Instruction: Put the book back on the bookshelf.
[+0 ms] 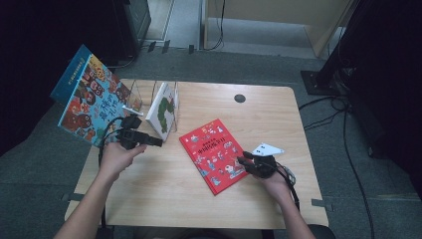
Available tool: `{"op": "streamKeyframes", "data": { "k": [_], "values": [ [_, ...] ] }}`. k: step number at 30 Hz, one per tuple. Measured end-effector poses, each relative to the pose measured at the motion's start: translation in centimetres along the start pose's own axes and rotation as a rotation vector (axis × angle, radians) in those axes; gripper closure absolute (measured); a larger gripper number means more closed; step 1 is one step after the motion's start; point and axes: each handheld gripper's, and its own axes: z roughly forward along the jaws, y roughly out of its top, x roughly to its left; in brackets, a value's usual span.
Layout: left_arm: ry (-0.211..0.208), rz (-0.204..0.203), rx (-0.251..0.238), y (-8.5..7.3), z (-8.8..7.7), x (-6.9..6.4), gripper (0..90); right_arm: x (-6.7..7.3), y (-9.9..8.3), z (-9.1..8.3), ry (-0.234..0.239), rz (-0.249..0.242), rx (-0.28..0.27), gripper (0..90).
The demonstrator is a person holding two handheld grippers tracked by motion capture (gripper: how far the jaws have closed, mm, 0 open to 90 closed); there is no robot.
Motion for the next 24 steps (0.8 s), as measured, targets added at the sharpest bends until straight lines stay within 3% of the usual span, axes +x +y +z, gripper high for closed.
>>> {"op": "streamKeyframes", "data": {
  "k": [6,15,24],
  "values": [
    [-0.004,0.004,0.008,-0.3,1.9,-0.4,57.5,-0.4,-0.1,-0.2,-0.016,0.004,0.010,68.9],
    [-0.016,0.067,0.014,-0.6,4.4,-1.4,69.9,-1.4,-0.3,-0.5,-0.056,0.023,0.013,79.3],
    [-0.031,0.073,0.006,-0.4,6.2,-1.7,75.3,-2.3,-0.7,-0.7,-0.090,0.034,0.031,81.8]
  ]
}}
